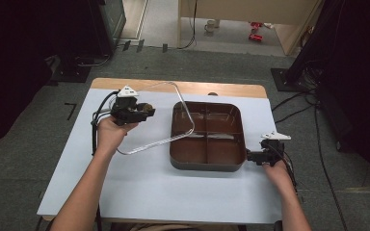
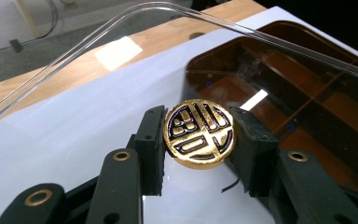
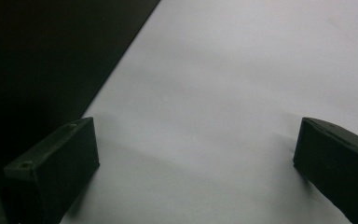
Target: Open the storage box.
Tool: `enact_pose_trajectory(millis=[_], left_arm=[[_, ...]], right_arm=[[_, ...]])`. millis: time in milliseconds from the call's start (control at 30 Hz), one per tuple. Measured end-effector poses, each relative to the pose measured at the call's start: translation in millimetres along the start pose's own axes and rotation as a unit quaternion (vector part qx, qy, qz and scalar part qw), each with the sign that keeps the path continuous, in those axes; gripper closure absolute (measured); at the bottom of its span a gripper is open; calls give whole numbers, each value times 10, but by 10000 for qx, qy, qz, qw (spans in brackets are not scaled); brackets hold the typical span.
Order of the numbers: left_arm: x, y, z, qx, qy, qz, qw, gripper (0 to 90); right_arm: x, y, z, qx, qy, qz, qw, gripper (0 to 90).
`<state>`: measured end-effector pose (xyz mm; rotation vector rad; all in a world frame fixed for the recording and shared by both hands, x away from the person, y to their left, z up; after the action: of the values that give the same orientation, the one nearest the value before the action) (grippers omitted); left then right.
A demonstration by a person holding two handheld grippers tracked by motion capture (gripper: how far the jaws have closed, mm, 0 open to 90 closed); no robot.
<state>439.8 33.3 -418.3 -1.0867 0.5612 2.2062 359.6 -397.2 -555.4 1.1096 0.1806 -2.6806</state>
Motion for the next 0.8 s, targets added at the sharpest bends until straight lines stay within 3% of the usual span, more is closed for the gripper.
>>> enact_pose_trajectory(millis=[200, 433, 467, 700, 767, 800], left_arm=[[90, -274, 101, -250, 5, 215, 9995, 591], [173, -504, 128, -521, -82, 216, 9984, 590], [226, -587, 122, -564, -99, 342, 9978, 591], [432, -820, 48, -799, -331, 520, 9949, 591], [497, -889, 25, -824, -381, 669, 9936, 591], [547, -951, 4, -817, -379, 846, 9923, 590]], right_arm=[[-1, -1, 1, -6, 2, -10, 10000, 0], [-2, -1, 0, -2, 3, -7, 10000, 0], [-2, -1, -1, -2, 3, -7, 10000, 0], [-2, -2, -1, -1, 1, -5, 10000, 0], [-2, -2, -1, -1, 1, -5, 10000, 0], [-2, -2, -1, -1, 0, -5, 10000, 0]])
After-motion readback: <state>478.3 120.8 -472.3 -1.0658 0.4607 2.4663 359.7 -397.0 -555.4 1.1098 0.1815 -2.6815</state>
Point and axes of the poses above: each handheld gripper's, and its own axes: z roughly backward along the jaws, x roughly out of its underside, y roughly to its right, the point moved 7 cm from there along -z, roughly forward along the jaws, and after that the axes turned 1 degree about y, right-handed, at the moved point
